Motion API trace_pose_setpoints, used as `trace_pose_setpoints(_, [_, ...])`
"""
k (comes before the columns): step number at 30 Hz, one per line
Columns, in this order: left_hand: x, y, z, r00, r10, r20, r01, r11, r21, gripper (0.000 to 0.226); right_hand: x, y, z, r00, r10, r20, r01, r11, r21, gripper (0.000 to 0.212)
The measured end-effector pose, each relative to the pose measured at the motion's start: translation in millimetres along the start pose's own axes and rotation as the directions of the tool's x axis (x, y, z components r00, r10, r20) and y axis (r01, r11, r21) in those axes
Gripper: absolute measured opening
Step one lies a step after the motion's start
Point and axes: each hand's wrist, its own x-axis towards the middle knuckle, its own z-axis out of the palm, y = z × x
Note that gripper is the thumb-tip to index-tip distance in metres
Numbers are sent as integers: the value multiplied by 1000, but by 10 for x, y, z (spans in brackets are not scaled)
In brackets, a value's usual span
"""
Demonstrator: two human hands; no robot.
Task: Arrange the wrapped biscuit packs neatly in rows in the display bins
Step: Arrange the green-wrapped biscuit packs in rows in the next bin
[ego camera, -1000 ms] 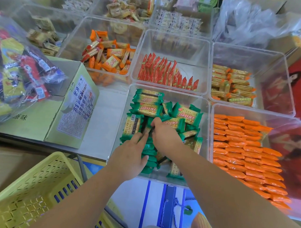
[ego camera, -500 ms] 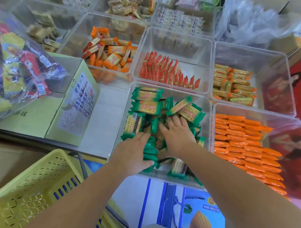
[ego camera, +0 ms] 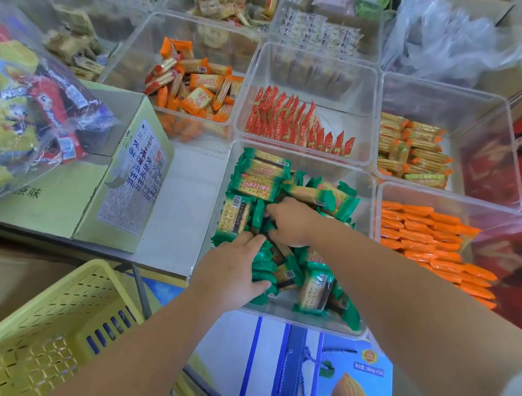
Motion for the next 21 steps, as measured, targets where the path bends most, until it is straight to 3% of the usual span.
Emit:
trace_pose_setpoints(5, [0,-15,16,1000,-4,1,4,1000,-2,83,88,-16,64,996,2,86,16,979,-201,49])
trace_pose_setpoints(10, [-13,-1,18,1000,-4,-10,4,1000,-4,78,82,-57,63,991,-14,130,51,957,-284,65])
trace_pose_setpoints(13, [-16,0,16,1000,-5,-2,5,1000,0,77,90,-101,30,987,35,160,22,939,-343,51])
trace_pose_setpoints(16, [-17,6,14,1000,-9,0,9,1000,9,76,82,-160,76,993,60,99,-16,917,-399,38])
trace_pose_setpoints(21, [-18,12,13,1000,-4,-3,4,1000,15,76,44,-186,168,998,31,48,-9,917,-399,50])
